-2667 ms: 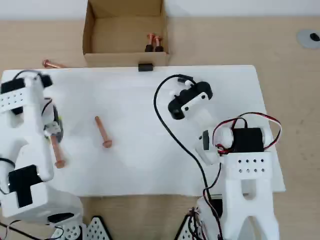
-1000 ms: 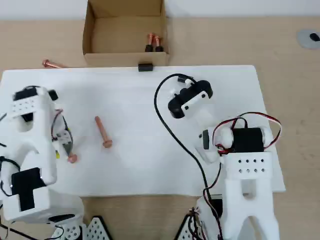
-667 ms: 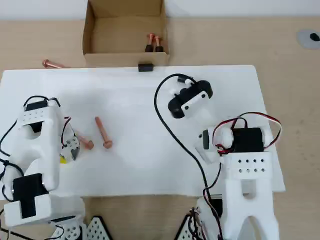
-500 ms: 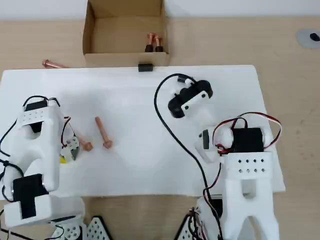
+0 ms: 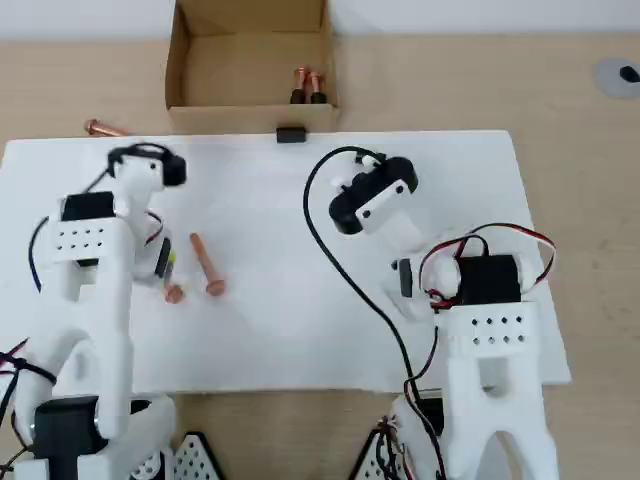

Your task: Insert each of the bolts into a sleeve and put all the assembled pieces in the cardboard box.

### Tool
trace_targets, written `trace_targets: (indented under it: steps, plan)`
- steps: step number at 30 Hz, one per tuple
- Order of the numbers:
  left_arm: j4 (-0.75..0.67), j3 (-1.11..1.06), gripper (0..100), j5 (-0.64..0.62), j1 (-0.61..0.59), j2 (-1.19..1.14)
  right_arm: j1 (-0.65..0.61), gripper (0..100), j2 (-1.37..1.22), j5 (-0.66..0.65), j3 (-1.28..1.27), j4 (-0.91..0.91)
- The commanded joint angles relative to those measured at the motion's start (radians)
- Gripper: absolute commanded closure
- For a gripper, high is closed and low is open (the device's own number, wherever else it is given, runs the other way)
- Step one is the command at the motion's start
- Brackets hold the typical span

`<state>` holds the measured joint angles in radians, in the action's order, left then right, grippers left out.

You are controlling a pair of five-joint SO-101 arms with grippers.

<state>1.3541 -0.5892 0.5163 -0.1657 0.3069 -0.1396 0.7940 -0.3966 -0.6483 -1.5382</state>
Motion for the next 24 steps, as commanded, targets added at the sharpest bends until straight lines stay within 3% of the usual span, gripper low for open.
trace_targets:
  steps: [1,8,12,19,24]
  plan:
    - [-0.015,-0.054,91,0.261,0.005,0.036,-0.015,96.1,0.002,-0.003,-0.002,0.018]
    - [-0.249,-0.184,91,0.942,-0.094,0.036,-0.015,96.1,0.002,-0.003,-0.002,0.020]
    - [-0.262,-0.163,91,1.232,-0.121,0.038,-0.015,96.1,0.001,-0.003,-0.002,0.020]
    - [-0.259,-0.071,91,1.310,-0.094,0.036,-0.015,96.1,-0.001,-0.003,-0.002,0.020]
    - [-0.144,0.032,91,1.310,-0.041,0.036,-0.015,96.1,-0.002,-0.003,-0.002,0.020]
